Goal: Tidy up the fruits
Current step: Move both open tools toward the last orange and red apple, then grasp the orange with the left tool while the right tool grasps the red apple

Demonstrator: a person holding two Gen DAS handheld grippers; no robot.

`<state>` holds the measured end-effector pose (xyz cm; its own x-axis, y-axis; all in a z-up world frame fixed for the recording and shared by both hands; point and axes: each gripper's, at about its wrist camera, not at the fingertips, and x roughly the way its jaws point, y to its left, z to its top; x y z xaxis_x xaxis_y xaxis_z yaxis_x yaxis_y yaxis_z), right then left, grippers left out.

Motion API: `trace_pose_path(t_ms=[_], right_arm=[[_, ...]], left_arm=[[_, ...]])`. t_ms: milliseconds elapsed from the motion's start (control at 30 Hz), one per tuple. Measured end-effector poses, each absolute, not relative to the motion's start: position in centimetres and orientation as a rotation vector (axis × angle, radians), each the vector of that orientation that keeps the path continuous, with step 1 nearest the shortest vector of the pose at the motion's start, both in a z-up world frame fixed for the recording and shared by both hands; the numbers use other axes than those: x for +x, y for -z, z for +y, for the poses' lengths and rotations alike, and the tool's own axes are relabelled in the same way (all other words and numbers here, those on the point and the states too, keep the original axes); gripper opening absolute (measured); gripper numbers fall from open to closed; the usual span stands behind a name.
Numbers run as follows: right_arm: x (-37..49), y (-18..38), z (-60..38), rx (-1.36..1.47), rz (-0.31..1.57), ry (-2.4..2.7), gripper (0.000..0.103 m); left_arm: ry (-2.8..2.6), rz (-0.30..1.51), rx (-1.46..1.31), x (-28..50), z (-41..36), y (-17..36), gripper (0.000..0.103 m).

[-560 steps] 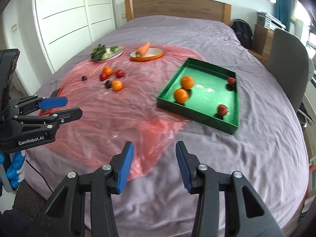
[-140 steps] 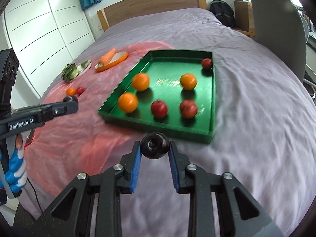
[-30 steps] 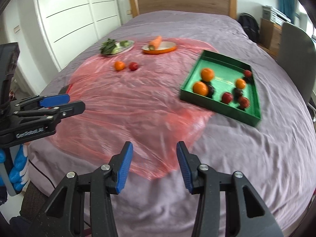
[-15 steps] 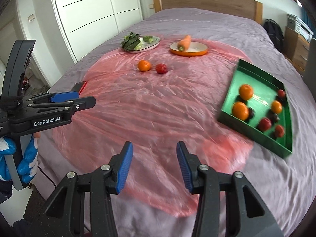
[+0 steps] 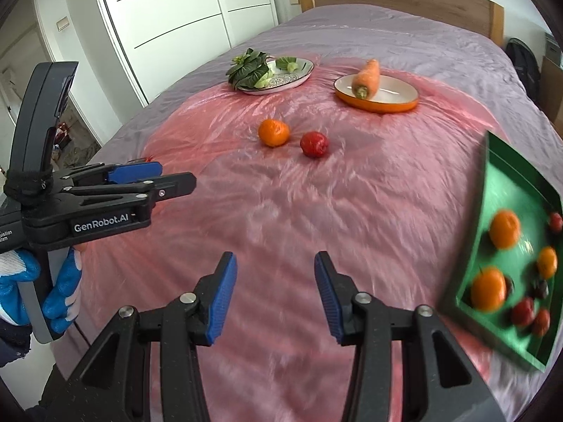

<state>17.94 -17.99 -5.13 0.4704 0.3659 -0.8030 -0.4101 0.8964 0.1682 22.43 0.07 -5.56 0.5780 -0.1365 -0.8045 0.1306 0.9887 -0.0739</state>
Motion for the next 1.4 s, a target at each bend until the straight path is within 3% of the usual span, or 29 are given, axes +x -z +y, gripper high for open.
trace_pose_path(t_ms=[500, 1400], right_arm=[[30.0, 8.1, -16.2, -0.069, 0.948, -0.503, 0.083], [35.8, 12.0, -15.3, -0.02, 0.95, -0.535, 0.082]], left_arm=[[0.175, 0.947, 0.064, 32.7, -1.6, 10.2, 0.051], [0.229, 0.93, 0.062, 36.1, -1.3, 13.6, 0.051]])
